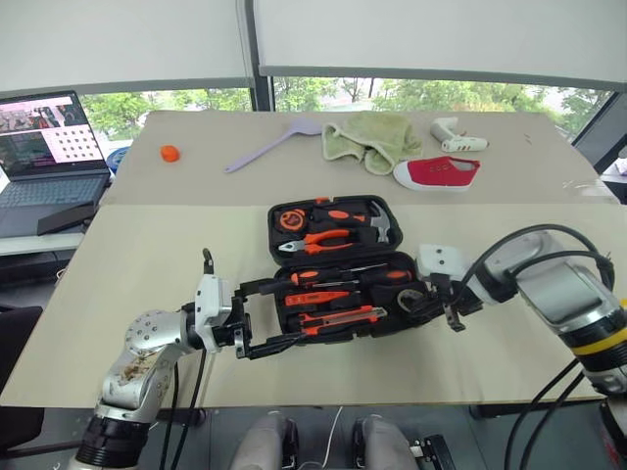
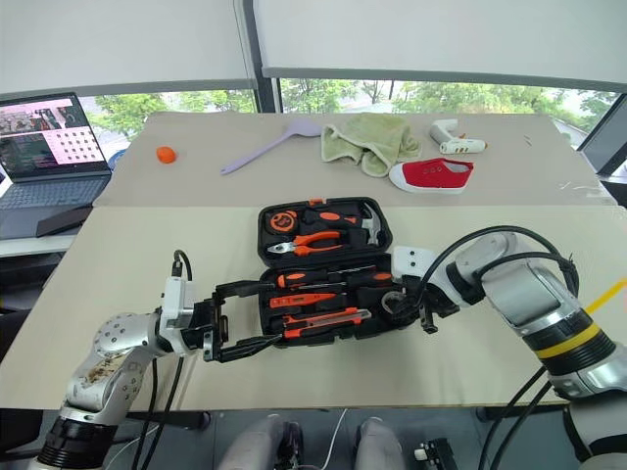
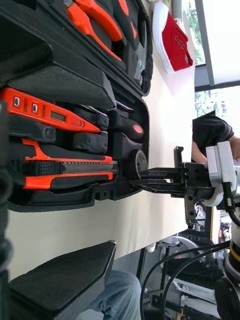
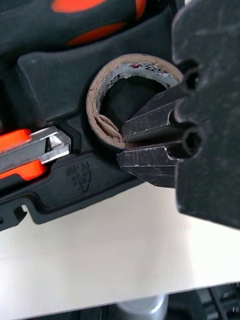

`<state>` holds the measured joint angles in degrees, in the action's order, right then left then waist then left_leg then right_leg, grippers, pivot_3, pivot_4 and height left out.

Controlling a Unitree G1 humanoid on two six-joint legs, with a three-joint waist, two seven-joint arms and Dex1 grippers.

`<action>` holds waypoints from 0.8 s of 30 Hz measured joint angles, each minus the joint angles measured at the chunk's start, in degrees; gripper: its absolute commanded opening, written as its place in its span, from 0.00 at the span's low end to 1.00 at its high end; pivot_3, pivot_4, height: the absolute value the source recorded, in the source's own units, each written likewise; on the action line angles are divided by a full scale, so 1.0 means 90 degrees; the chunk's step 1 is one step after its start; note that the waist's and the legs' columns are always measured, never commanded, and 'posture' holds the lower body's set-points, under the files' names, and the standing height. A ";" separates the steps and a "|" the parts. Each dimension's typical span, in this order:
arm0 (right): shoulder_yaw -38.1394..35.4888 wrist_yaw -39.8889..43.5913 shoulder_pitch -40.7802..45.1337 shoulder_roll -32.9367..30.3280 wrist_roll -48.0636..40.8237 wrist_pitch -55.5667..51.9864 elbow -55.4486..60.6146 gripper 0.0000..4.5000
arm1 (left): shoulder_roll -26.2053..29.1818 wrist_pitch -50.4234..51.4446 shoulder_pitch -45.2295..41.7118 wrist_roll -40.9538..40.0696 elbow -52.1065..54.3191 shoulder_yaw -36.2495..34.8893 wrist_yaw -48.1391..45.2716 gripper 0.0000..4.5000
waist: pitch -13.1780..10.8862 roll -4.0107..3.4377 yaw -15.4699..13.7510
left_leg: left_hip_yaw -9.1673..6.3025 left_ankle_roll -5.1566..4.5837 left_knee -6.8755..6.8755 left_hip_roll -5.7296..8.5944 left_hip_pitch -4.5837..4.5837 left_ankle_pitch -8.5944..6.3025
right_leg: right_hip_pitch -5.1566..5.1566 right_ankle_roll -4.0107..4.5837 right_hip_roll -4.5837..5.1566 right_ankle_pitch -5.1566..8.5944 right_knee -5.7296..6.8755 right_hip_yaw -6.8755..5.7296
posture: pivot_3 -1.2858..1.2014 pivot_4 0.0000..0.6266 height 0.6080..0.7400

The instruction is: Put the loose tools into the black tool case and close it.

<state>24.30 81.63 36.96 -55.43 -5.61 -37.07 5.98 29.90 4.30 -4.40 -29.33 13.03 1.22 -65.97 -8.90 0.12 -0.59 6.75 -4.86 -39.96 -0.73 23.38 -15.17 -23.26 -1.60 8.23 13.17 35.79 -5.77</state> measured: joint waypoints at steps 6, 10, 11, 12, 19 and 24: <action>-0.0115 0.0163 0.0133 0.0020 -0.0049 0.0028 -0.0062 0.74 | 0.0142 0.0002 0.0081 0.0008 0.0005 -0.0074 0.0193 1.00 | 0.0000 0.0000 -0.0010 | -0.0002 0.0000 0.0005 0.0001 0.0004 0.0000 | -0.0004 0.0000 0.0002 0.0001 -0.0003 -0.0002 | 0.52 0.24 1.00; -0.0449 0.0654 0.0139 -0.0002 -0.0719 0.0031 -0.0170 0.88 | 0.0232 0.0044 0.0265 -0.0017 0.0090 -0.0327 0.0400 1.00 | -0.0004 0.0005 -0.0001 | -0.0003 -0.0001 0.0005 0.0001 0.0014 0.0000 | -0.0011 0.0000 0.0009 0.0000 -0.0006 -0.0002 | 0.52 0.24 1.00; -0.0667 0.0736 0.0136 -0.0010 -0.0951 0.0034 -0.0300 0.88 | 0.0232 0.0119 0.0289 -0.0030 0.0107 -0.0408 0.0509 1.00 | -0.0007 0.0009 -0.0005 | -0.0003 -0.0001 0.0005 0.0001 0.0014 -0.0001 | -0.0010 0.0000 0.0010 0.0000 -0.0007 -0.0003 | 0.52 0.24 1.00; -0.0953 0.0788 0.0136 -0.0061 -0.1201 0.0075 -0.0479 0.89 | 0.0250 0.0257 0.0303 -0.0027 0.0110 -0.0537 0.0694 0.94 | -0.0008 0.0011 -0.0015 | -0.0006 -0.0002 0.0004 0.0001 0.0013 -0.0001 | -0.0006 0.0000 0.0011 0.0000 -0.0007 -0.0006 | 0.52 0.24 1.00; -0.1900 0.0032 0.0131 0.0632 -0.0966 0.2319 -0.3084 0.65 | 0.0290 0.0779 -0.0266 0.0904 -0.0909 -0.0753 0.2189 0.42 | -0.0014 0.0027 -0.0009 | 0.0005 0.0003 0.0006 0.0004 0.0000 0.0002 | 0.0001 0.0000 -0.0008 0.0000 0.0004 -0.0006 | 0.52 0.24 1.00; -0.1901 -0.1323 0.0389 0.1431 -0.0176 0.4577 -0.4801 0.29 | -0.0064 0.1043 -0.1160 0.1304 -0.1564 -0.0387 0.2631 0.03 | -0.0016 0.0029 0.0020 | 0.0020 0.0015 0.0004 0.0008 -0.0009 0.0012 | 0.0010 -0.0002 -0.0024 -0.0001 0.0008 0.0000 | 0.52 0.24 1.00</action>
<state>7.20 69.73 40.47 -42.55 -7.19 4.12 -37.23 29.33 13.69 -14.84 -17.60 -1.04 -2.27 -42.29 -9.04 0.39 -0.41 6.93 -4.72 -39.92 -0.66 23.31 -15.06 -23.17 -1.62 8.01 13.16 35.86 -5.77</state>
